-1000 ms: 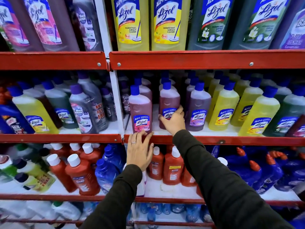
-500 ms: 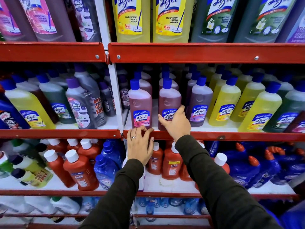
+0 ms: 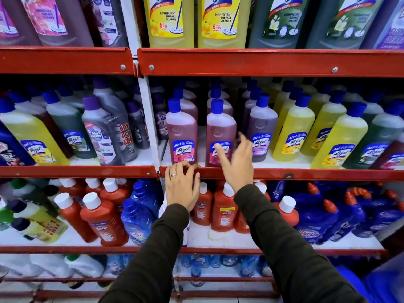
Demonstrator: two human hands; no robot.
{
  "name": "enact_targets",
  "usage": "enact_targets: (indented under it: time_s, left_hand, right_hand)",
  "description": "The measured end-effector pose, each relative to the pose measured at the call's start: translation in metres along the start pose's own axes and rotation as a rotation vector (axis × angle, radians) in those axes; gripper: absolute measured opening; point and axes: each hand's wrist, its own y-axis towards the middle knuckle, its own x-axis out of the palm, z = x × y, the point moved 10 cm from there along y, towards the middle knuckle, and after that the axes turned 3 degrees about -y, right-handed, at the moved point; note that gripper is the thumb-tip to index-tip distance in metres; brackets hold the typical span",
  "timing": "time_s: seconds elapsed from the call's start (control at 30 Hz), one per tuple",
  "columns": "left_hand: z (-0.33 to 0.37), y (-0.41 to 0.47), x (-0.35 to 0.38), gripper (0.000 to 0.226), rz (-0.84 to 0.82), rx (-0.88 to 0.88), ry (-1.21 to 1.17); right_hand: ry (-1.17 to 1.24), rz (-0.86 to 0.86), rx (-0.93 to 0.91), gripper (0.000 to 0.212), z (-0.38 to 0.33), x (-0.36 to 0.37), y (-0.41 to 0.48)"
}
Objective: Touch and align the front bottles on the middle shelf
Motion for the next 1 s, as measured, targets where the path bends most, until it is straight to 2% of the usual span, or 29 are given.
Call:
enact_targets:
  time_s: [0.1,0.17,0.3,0.4,0.5,0.7,1.0]
  left_hand:
    - [-0.002,-0.001,0.002,0.032,-0.015,-0.022,-0.008]
    - [-0.003,-0.001,0.003,0.033,-0.024,-0.031,-0.008]
    - [0.0,0.0,0.001,0.031,-0.009,-0.022,-0.007]
    - [-0.001,0.0,0.002,0.032,-0.011,-0.026,-0.004]
    - [-0.003,0.0,0.005,0.033,-0.019,-0.044,-0.007]
    - [-0.002,0.001,0.003,0.035,-0.012,-0.046,0.007]
    - [-0.002,0.001,0.005,0.035,-0.031,-0.075,0.014]
  right_hand:
    - [0.114,0.242,0.044,0.079,0.018,-0.034,0.002]
    - [0.071,0.296,0.133,0.089,0.034,-0.047,0.013]
    - [-0.031,0.113,0.277,0.114,0.066,-0.038,0.044]
    - [-0.03,0.045,0.29,0.109,0.08,-0.035,0.061]
    - [-0.063,0.038,0.267,0.099,0.083,-0.037,0.063]
    - [-0.098,0.052,0.165,0.097,0.078,-0.04,0.039]
    - [-0.096,0.053,0.114,0.109,0.075,-0.049,0.021]
